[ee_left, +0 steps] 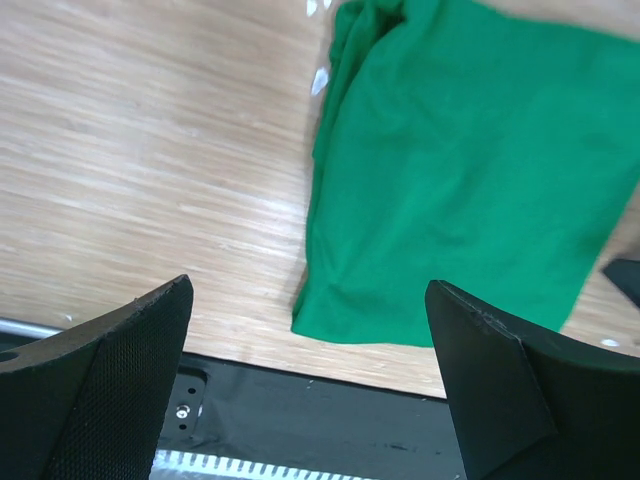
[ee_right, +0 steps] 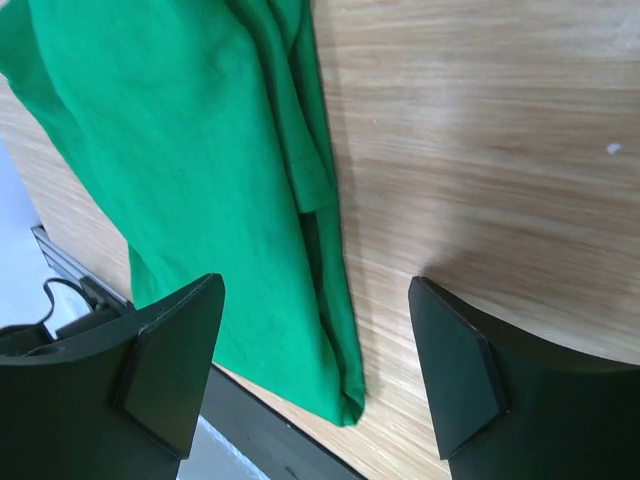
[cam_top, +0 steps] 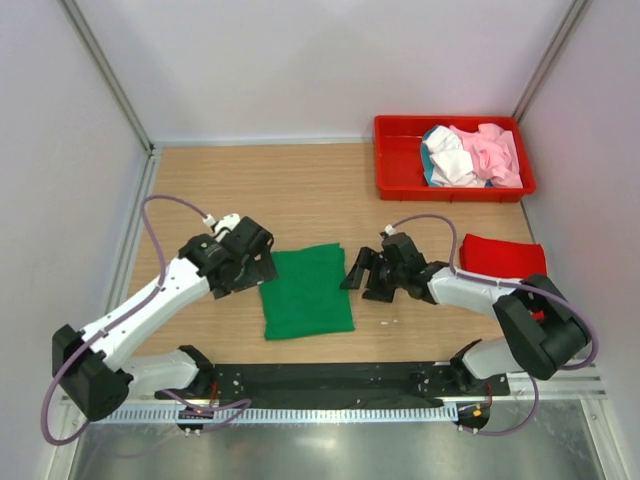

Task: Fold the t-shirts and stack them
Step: Neatly place the folded tshirt to the corner

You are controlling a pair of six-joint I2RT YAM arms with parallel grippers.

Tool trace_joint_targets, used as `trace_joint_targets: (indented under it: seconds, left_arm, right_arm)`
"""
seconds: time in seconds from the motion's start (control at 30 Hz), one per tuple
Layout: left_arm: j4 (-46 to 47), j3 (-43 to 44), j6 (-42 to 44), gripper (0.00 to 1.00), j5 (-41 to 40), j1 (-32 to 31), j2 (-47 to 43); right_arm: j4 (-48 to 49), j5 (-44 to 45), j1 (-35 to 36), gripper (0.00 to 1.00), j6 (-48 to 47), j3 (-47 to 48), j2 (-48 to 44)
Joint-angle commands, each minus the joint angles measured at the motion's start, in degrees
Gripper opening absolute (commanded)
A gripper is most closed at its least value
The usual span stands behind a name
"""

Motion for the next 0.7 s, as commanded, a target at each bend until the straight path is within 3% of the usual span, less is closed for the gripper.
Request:
trace_joint_targets:
  seconds: [0.0, 0.33, 0.4, 0.5, 0.53, 0.6, 0.63, 0.67]
  left_arm:
    - [-3.2, 3.6, -0.5, 1.0, -5.3, 0.2, -4.5]
    - [-3.6, 2.2, -2.2, 1.0, -9.1, 0.2, -15.3]
    - [-3.8, 2.2, -2.2, 1.0, -9.5, 0.2, -15.8]
    - [-4.2, 1.9, -2.2, 1.0, -9.4, 0.2, -16.3]
    - [-4.2, 1.9, -2.2, 1.0, -9.4, 0.2, -16.6]
    - [-5.0, 1.6, -2.1, 1.0, -9.8, 0.2, -17.4]
    - [-5.3, 1.7, -2.1, 1.0, -10.2, 0.2, -17.8]
    - [-5.6, 1.8, -2.1, 1.0, -10.6, 0.2, -18.2]
  right_arm:
    - [5.5, 5.5, 1.9, 0.8, 2.4, -0.7, 1.8]
    - [3.0, 14.5, 6.1, 0.67, 2.3, 1.8, 9.6]
    - [2.3, 15.9, 6.6, 0.59, 2.3, 1.9, 10.4]
    - [3.0, 15.9, 7.2, 0.47, 2.6, 2.6, 13.4]
    - [3.0, 15.9, 7.6, 0.36, 2.8, 3.0, 15.2]
    - [2.2, 15.9, 8.0, 0.25, 2.7, 4.3, 16.4]
    - [0.7, 15.9, 8.0, 0.05, 2.6, 4.8, 16.6]
    - [-1.2, 15.9, 8.1, 0.01, 2.3, 5.6, 16.2]
